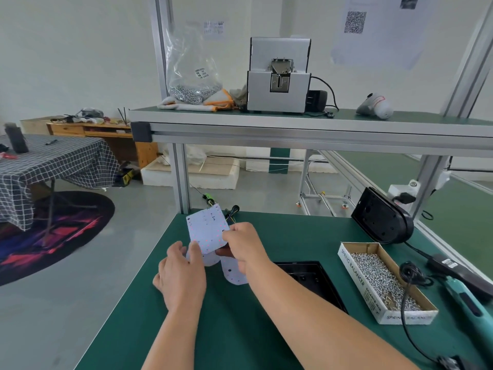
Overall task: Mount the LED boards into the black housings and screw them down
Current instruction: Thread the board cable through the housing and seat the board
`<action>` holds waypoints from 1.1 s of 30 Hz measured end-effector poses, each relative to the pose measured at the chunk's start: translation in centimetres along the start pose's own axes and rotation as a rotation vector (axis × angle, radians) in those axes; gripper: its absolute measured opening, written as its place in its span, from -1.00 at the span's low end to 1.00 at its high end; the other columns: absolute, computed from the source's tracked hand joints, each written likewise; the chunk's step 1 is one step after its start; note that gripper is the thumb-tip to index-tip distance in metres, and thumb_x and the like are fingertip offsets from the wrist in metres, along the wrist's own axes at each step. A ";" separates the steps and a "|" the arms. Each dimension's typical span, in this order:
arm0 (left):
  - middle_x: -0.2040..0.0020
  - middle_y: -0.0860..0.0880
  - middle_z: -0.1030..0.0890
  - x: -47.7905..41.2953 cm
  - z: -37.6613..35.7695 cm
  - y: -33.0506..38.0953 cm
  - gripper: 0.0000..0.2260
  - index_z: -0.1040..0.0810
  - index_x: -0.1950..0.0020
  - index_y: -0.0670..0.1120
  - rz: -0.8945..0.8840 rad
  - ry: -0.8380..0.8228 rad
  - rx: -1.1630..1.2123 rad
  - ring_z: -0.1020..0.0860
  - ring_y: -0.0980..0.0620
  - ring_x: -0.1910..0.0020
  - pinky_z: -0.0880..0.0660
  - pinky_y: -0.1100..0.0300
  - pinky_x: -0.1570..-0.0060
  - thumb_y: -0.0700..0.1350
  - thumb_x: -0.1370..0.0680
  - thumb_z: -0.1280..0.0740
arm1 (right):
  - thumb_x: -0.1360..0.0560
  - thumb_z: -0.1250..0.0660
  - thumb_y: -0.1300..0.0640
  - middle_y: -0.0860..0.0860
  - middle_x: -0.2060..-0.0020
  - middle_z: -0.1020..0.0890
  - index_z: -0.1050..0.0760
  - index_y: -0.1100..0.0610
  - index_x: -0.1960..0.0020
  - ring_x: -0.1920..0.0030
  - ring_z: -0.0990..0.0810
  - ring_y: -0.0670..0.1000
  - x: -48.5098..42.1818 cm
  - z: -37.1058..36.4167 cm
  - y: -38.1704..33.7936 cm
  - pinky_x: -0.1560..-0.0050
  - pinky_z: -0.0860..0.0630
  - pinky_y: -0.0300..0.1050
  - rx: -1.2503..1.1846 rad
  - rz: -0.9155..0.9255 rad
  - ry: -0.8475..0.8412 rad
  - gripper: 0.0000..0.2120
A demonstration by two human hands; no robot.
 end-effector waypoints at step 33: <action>-0.28 -0.23 -0.67 2.7 1.2 0.9 -0.48 -0.51 -0.51 -0.22 0.090 -1.384 0.912 -0.71 -0.12 -0.06 -0.64 0.07 0.00 -0.26 -0.53 -0.43 | -0.67 -0.35 0.29 0.27 -0.09 -0.68 -0.61 0.25 -0.27 -0.07 -0.63 0.11 1.2 8.8 -1.8 -0.21 -0.57 0.04 0.187 0.415 -0.214 -0.80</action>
Point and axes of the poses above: each hand's wrist, its own x-axis away from the middle knuckle, its own z-axis out of the back of the hand, y = z × x, the point moved 1 cm from there along -x, towards the middle knuckle
